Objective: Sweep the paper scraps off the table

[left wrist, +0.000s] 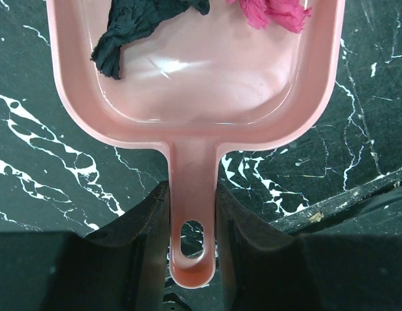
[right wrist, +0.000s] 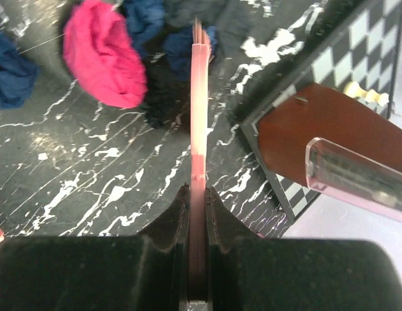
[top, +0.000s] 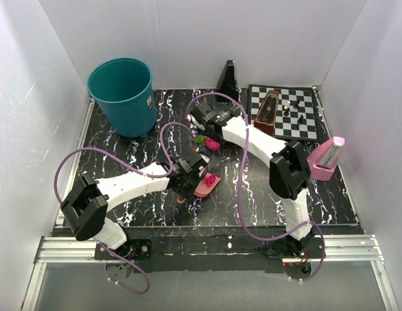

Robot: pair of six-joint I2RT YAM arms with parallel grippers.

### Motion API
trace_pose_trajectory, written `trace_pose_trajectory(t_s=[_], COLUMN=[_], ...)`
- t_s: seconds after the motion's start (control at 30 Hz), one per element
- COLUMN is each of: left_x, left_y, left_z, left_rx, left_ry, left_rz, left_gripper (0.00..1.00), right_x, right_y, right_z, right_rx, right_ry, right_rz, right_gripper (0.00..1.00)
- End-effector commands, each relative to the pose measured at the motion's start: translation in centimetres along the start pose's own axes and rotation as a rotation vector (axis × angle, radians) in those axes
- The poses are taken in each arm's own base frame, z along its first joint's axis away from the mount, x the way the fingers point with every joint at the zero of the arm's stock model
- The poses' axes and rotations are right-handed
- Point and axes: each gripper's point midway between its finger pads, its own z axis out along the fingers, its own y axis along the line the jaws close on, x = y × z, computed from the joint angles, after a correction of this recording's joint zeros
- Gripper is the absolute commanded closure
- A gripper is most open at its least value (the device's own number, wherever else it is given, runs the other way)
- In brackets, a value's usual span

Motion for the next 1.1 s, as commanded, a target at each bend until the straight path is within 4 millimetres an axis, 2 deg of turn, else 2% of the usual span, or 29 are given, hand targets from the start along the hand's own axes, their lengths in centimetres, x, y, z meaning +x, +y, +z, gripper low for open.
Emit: trace_pose_trajectory(t_s=[0.0,0.07,0.13,0.23,0.37,0.47,0.53,0.7,0.8,0.97,1.07], left_x=[-0.5,-0.6,-0.8,-1.1,-1.6,-1.8,-2.0,-2.3,-2.7,-3.4,-4.0], left_y=[0.9,1.2,1.5,1.6,1.4,1.5,1.7,2.0,2.3,3.2,3.7], left_z=[-0.4,-0.4,-0.4,-0.3,0.0,0.3,0.4,0.2,-0.5,-2.9,-5.1], left_rx=[-0.027,-0.034,-0.043,-0.044,-0.036,-0.042,-0.053,-0.067,-0.071,-0.097,-0.098], left_ry=[-0.024,-0.027,-0.035,-0.058,-0.074,-0.077,-0.086,-0.117,-0.161,-0.23,-0.271], left_rz=[-0.039,-0.047,-0.055,-0.049,-0.037,-0.032,-0.033,-0.045,-0.061,-0.079,-0.085], left_gripper=[1.0,1.0,1.0,1.0,1.0,1.0,1.0,1.0,1.0,1.0,1.0], right_x=[-1.8,-1.9,-1.9,-1.5,-0.6,-0.2,0.2,1.3,2.0,2.7,3.2], right_y=[2.3,3.9,6.0,8.0,8.7,7.9,6.8,1.5,-0.9,-3.6,-4.0], right_z=[-0.7,-2.2,-4.5,-8.3,-12.8,-14.7,-15.3,-14.1,-13.8,-13.9,-13.9], right_rx=[-0.067,-0.153,-0.281,-0.437,-0.565,-0.576,-0.543,-0.366,-0.319,-0.267,-0.261], right_ry=[-0.047,-0.104,-0.177,-0.276,-0.335,-0.358,-0.36,-0.281,-0.266,-0.338,-0.35], right_rz=[-0.132,-0.134,-0.133,-0.12,-0.069,-0.023,0.015,0.211,0.343,0.503,0.539], right_gripper=[0.99,0.99,0.99,0.99,0.99,0.99,0.99,0.99,0.99,0.99,0.99])
